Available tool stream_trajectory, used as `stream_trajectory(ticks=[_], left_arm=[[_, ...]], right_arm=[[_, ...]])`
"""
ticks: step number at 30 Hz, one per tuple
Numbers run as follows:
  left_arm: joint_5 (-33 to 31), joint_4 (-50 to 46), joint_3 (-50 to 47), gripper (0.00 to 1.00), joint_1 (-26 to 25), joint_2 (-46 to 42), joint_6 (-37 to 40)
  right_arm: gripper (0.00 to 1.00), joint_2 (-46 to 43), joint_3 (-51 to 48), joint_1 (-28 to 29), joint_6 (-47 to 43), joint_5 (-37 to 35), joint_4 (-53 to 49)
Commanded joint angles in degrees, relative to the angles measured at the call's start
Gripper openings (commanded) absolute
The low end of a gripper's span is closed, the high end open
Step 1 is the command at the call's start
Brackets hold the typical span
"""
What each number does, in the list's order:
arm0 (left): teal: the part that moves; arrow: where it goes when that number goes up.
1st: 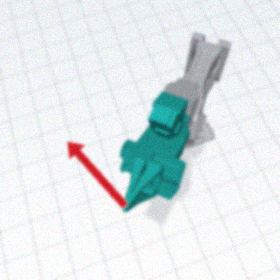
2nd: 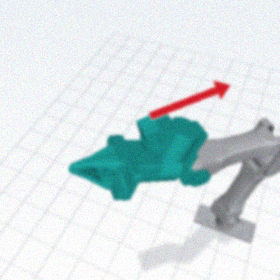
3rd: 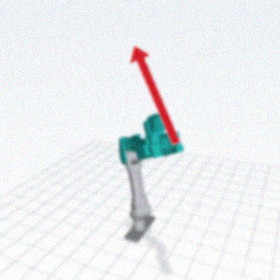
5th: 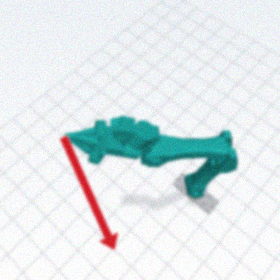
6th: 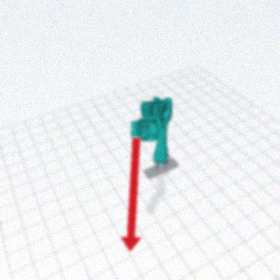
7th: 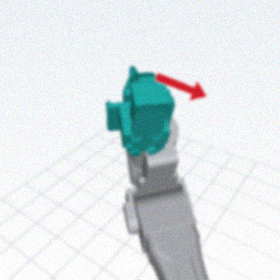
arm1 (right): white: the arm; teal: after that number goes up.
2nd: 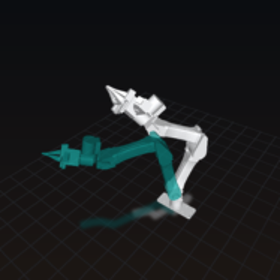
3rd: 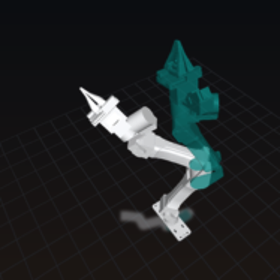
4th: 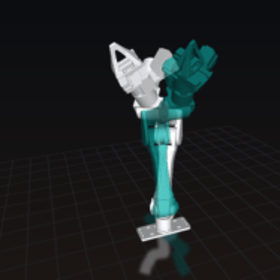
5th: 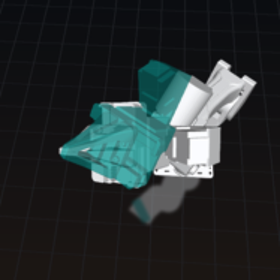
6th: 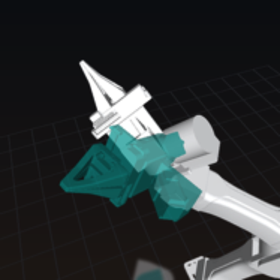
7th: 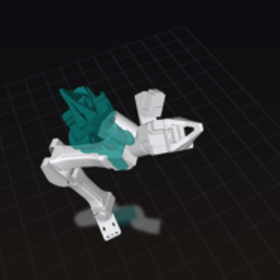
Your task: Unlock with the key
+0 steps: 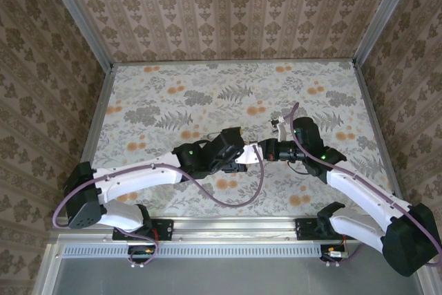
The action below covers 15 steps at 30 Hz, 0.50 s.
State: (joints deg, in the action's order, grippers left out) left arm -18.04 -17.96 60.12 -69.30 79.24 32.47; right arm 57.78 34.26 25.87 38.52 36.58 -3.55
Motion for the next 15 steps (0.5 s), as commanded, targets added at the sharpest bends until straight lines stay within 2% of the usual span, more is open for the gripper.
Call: stream_trajectory(ticks=[1,15], left_arm=[[2.95,-2.55,1.41,0.84,0.30,1.39,1.01],[6.79,-0.73,1.03,0.63,2.07,2.15,-0.21]], right_arm=[[0.00,-1.52,2.08,-0.12,-1.78,2.57,-1.17],[0.00,-1.88,1.95,-0.09,-1.88,5.72,-1.33]])
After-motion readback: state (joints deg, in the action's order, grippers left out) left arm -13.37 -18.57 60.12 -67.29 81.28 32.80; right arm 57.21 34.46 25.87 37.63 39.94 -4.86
